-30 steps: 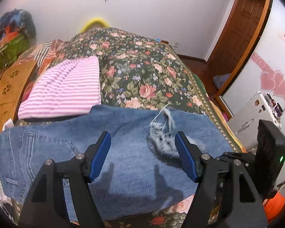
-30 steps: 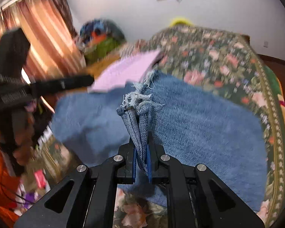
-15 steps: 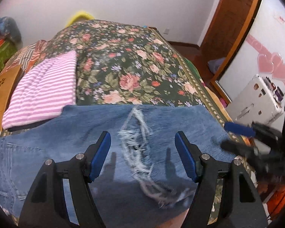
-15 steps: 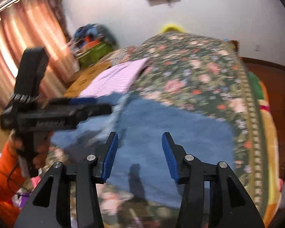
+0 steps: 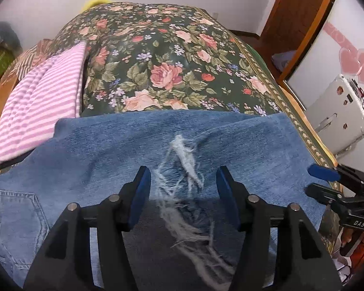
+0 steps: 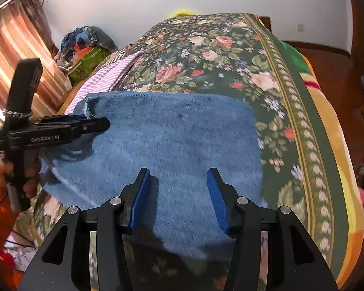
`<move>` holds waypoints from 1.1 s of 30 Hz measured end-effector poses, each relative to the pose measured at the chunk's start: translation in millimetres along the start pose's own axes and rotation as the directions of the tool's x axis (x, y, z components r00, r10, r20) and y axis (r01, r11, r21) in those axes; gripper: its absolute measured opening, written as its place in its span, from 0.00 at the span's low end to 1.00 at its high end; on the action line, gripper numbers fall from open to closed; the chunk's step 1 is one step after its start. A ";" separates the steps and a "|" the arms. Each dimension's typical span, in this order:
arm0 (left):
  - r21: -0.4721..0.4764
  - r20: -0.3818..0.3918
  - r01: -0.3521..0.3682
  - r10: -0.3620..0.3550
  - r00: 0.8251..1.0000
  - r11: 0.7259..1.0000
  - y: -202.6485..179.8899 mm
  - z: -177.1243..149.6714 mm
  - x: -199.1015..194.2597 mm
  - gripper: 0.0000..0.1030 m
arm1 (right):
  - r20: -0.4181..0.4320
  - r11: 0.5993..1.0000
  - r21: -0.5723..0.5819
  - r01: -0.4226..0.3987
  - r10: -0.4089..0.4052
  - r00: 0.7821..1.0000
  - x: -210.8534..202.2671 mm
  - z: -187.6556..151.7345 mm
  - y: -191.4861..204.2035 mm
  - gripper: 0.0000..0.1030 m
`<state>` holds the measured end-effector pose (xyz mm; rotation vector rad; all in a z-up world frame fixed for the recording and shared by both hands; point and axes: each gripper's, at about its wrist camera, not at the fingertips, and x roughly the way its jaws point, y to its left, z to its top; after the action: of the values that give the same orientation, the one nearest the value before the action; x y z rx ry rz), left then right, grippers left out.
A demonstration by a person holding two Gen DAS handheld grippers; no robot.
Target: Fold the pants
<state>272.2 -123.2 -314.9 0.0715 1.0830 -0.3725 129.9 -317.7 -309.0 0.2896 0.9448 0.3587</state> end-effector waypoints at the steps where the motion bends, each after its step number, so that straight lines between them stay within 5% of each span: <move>1: -0.014 0.001 -0.005 0.005 1.000 1.000 5.1 -1.4 -1.7 0.57 | -0.003 1.000 0.007 0.000 0.000 1.000 -5.4 -4.5 -3.6 0.43; 11: -0.142 0.036 -0.084 0.090 0.995 0.986 61.0 -21.0 -45.7 0.57 | -0.021 0.998 0.020 0.065 -0.064 0.998 -37.2 -12.9 -4.0 0.44; 18: -0.240 0.146 -0.110 0.148 0.978 0.965 101.6 -55.1 -117.7 0.62 | 0.074 0.997 -0.062 0.055 -0.050 0.996 -53.7 12.8 32.6 0.47; 25: -0.415 0.180 -0.135 0.226 0.957 0.900 167.0 -119.8 -176.7 0.68 | 0.119 0.981 -0.195 0.003 0.020 0.993 -47.8 37.4 87.7 0.48; 33: -0.559 0.116 -0.109 0.207 0.971 0.822 215.5 -186.1 -175.4 0.69 | 0.070 0.947 -0.315 -0.065 0.091 0.993 -10.5 45.6 152.6 0.49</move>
<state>113.1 168.5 -276.5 -0.3787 0.9683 0.0964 135.8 -188.1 -215.9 0.0513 0.7816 0.5579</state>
